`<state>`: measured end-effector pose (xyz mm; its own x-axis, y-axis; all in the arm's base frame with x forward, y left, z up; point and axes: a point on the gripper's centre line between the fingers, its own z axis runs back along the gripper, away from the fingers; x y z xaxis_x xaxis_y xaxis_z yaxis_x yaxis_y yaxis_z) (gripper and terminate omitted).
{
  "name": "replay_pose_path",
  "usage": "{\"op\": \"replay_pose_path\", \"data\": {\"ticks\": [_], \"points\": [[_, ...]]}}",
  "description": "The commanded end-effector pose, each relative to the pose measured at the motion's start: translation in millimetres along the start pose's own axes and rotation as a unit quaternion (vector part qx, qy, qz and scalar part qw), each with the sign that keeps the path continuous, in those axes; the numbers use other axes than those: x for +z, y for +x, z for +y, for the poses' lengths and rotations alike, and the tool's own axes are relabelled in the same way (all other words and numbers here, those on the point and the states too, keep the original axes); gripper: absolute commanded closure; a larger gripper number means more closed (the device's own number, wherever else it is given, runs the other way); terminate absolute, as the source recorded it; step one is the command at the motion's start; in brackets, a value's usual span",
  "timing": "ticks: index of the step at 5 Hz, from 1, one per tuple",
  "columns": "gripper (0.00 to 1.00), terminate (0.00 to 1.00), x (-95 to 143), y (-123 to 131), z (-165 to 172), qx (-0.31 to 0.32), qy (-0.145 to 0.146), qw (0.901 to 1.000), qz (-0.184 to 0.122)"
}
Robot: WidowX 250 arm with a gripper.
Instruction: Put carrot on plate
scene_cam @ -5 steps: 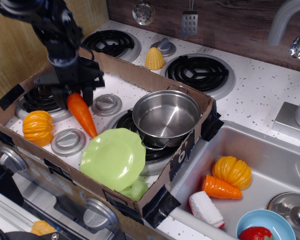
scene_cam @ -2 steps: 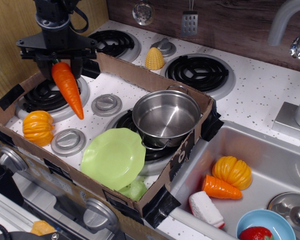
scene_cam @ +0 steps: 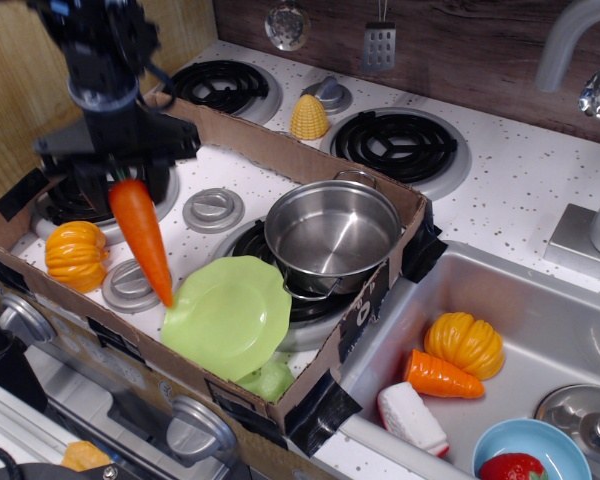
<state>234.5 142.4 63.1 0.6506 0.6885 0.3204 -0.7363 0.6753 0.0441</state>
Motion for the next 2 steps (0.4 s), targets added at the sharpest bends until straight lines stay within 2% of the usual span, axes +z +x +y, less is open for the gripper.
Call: {"op": "replay_pose_path", "data": {"ticks": [1,2], "points": [[1.0,0.0,-4,-14,-28,0.028,-0.039,0.9987,0.017],[1.0,0.0,12,-31,-26,0.045,-0.023,0.9982,0.033]]}}
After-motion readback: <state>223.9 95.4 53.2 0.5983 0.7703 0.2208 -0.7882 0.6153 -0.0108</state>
